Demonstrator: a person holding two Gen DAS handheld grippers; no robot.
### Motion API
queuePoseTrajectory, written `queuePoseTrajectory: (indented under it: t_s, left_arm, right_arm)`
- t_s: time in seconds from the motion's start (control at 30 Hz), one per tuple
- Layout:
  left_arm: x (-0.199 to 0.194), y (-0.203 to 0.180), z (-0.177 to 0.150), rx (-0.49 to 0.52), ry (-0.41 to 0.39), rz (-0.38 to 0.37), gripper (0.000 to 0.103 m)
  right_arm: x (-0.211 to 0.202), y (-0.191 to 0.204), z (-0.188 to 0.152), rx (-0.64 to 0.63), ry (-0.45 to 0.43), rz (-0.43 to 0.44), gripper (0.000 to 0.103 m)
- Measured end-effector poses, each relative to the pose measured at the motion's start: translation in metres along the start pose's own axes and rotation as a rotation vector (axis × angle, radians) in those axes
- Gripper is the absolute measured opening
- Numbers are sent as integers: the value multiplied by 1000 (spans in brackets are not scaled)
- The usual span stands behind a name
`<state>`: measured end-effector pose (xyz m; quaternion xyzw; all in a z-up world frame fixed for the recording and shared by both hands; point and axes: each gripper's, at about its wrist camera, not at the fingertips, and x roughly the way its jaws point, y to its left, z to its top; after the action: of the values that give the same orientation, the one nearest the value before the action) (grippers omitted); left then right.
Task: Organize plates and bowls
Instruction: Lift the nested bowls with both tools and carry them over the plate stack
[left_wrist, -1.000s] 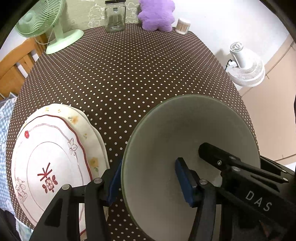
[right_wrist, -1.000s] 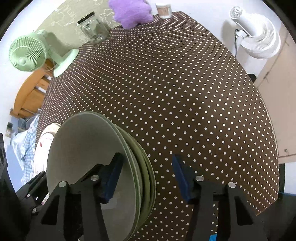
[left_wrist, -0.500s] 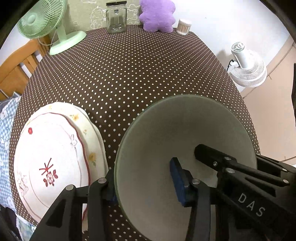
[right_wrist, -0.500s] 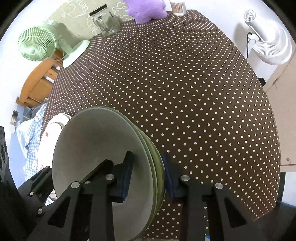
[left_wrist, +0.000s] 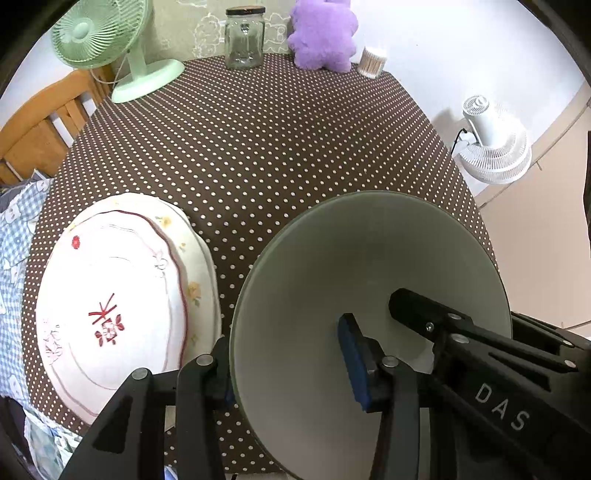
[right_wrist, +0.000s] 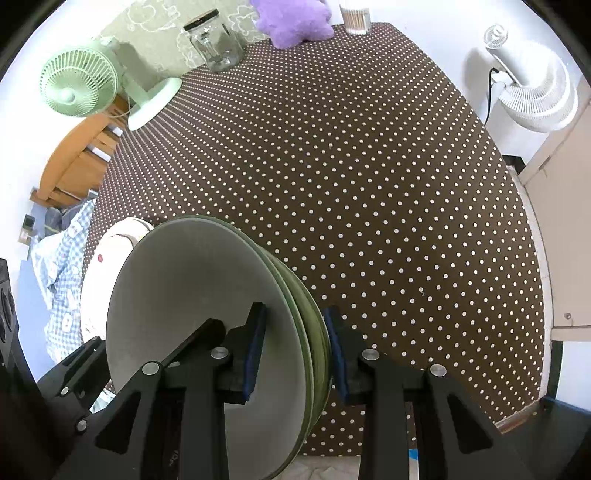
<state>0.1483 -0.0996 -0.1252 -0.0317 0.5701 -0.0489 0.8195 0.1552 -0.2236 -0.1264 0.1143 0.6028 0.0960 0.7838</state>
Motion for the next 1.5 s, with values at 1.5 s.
queuePoseTrajectory:
  t_s: [1.5]
  left_arm:
    - [-57,154,6,-25,-38,2,44]
  right_arm:
    - [11,172,14,-24,-19,-6,35]
